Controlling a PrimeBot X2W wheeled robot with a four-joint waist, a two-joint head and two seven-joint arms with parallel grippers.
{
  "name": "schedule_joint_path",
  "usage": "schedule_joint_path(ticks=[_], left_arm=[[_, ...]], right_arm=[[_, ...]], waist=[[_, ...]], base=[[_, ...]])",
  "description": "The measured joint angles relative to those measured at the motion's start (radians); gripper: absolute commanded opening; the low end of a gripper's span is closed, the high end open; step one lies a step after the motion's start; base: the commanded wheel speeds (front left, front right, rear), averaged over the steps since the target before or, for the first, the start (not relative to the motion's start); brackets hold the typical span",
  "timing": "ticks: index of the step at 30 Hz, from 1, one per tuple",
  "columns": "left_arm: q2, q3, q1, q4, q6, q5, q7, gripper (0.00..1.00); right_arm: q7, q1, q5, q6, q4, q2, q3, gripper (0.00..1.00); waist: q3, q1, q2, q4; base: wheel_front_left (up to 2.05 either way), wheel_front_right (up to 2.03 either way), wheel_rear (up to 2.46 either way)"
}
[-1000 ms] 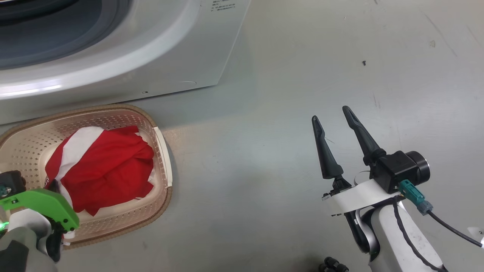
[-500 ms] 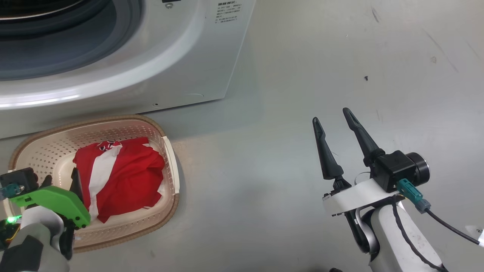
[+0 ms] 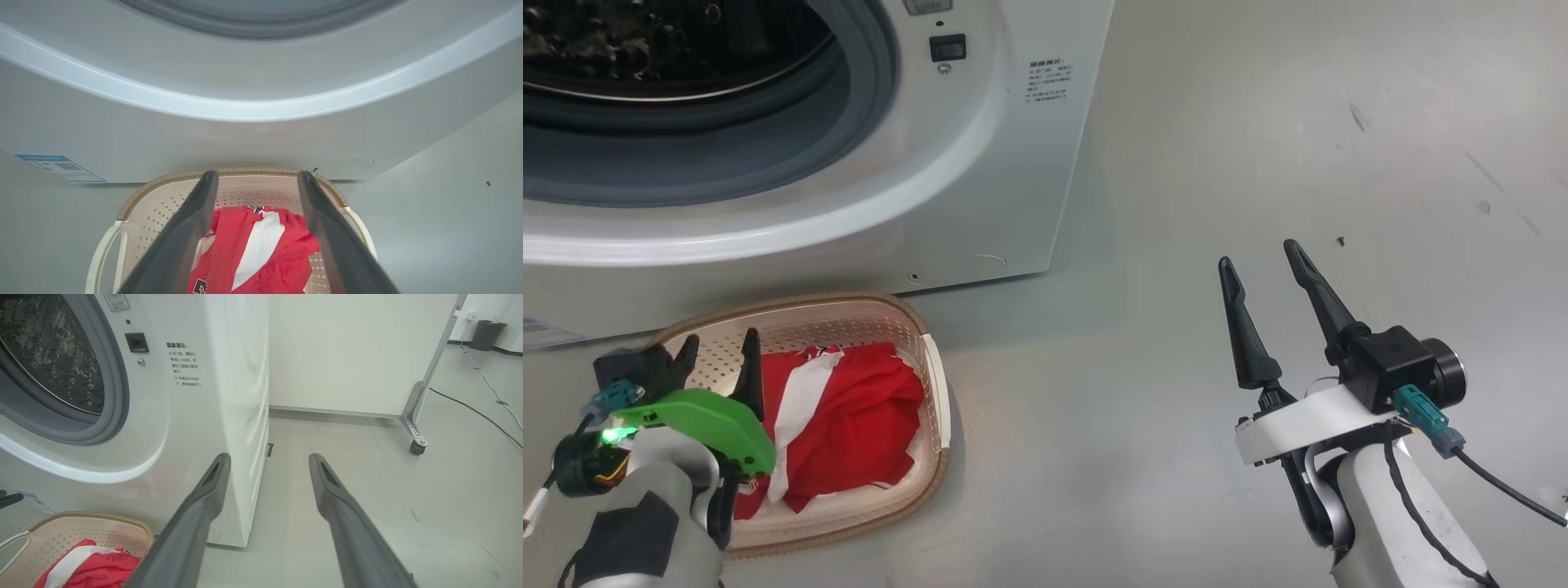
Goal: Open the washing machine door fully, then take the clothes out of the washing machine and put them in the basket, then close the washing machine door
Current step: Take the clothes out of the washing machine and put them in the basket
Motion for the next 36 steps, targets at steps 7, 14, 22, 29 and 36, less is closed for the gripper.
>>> schedule_joint_path(ticks=[7, 14, 22, 29, 36], left_arm=[[-0.015, -0.03, 0.005, -0.083, -0.001, 0.025, -0.009, 1.0], [-0.017, -0.031, 0.032, -0.199, -0.001, 0.034, -0.008, 1.0], [-0.017, -0.003, 0.112, -0.339, -0.001, 0.035, -0.008, 1.0], [-0.021, 0.033, 0.175, -0.453, -0.001, 0.035, -0.008, 1.0], [-0.035, 0.038, 0.254, -0.545, -0.001, 0.035, -0.008, 1.0]], right_arm=[[0.0, 0.033, 0.0, 0.009, 0.011, -0.004, -0.03, 1.0], [0.0, 0.062, 0.0, 0.02, 0.016, -0.01, -0.039, 1.0], [0.0, 0.09, 0.005, 0.029, 0.015, -0.008, -0.054, 1.0], [0.0, 0.103, 0.01, 0.03, 0.004, -0.008, -0.073, 1.0], [0.0, 0.122, 0.01, 0.035, -0.001, -0.007, -0.082, 1.0]], waist=[[-0.079, 0.0, 0.0, 0.041], [-0.152, 0.0, 0.0, 0.088], [-0.225, 0.0, 0.0, 0.124], [-0.255, 0.0, 0.0, 0.138], [-0.271, 0.0, 0.0, 0.145]], base=[[0.0, 0.0, 0.0], [0.0, 0.0, 0.0], [0.0, 0.0, 0.0], [0.0, 0.0, 0.0], [0.0, 0.0, 0.0]])
